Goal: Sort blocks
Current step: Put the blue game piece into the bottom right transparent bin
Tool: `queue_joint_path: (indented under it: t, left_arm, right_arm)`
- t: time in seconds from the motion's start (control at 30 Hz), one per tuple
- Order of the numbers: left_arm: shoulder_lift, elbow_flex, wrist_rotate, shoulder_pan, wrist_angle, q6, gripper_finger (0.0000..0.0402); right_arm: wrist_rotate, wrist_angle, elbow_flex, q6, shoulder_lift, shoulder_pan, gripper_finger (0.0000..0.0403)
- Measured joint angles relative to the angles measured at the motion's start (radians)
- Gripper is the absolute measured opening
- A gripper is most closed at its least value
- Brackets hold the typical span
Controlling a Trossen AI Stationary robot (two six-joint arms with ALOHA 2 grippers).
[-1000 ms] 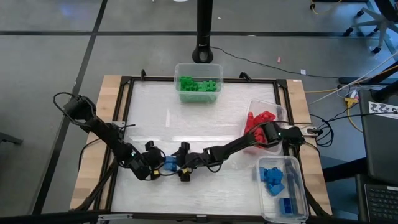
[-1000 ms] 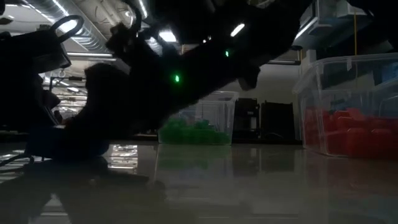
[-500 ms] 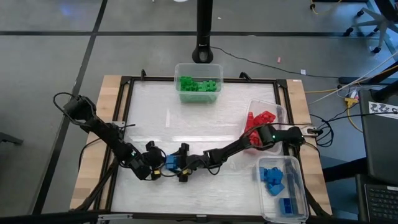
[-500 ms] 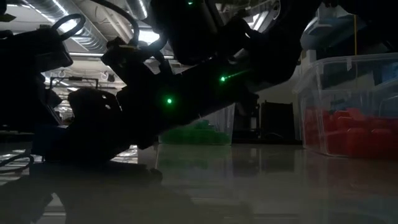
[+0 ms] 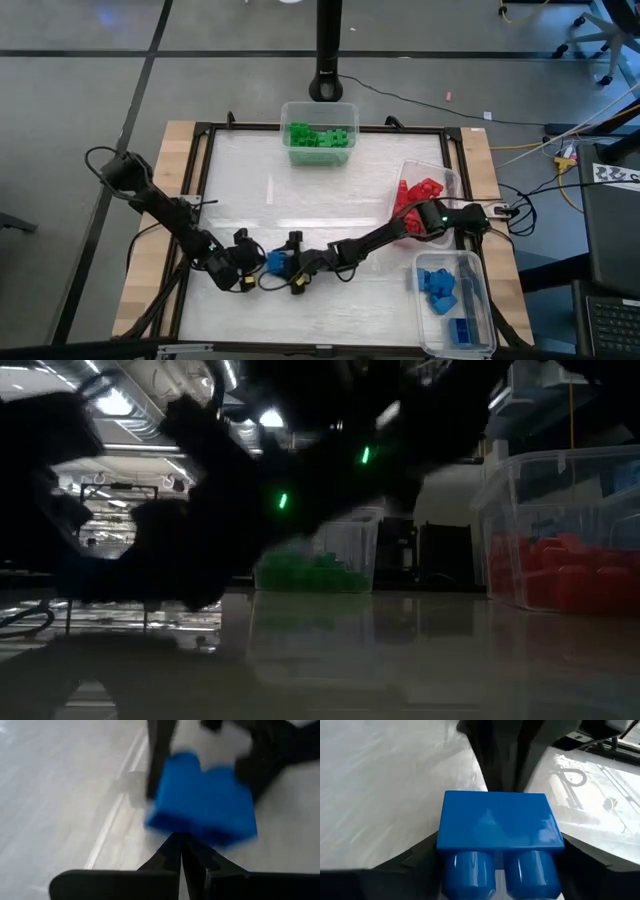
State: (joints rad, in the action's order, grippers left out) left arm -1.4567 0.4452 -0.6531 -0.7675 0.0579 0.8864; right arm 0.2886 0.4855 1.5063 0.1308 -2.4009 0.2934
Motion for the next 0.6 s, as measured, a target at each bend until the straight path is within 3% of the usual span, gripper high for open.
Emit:
queue_joint_path:
  t: [0.17, 0.37, 0.6]
  left_arm:
    - [0.058, 0.012, 0.007, -0.042, -0.038, -0.001, 0.0004]
    - [0.057, 0.012, -0.046, -0.059, -0.048, 0.001, 0.0004]
    - [0.055, 0.011, -0.057, -0.059, -0.041, 0.004, 0.0004]
  right_arm:
    - [0.040, -0.222, 0.000, 0.065, 0.150, 0.033, 0.0295]
    - [0.178, -0.541, 0.000, 0.089, 0.371, 0.113, 0.0295]
    - [0.289, -0.946, 0.000, -0.071, 0.635, 0.245, 0.0295]
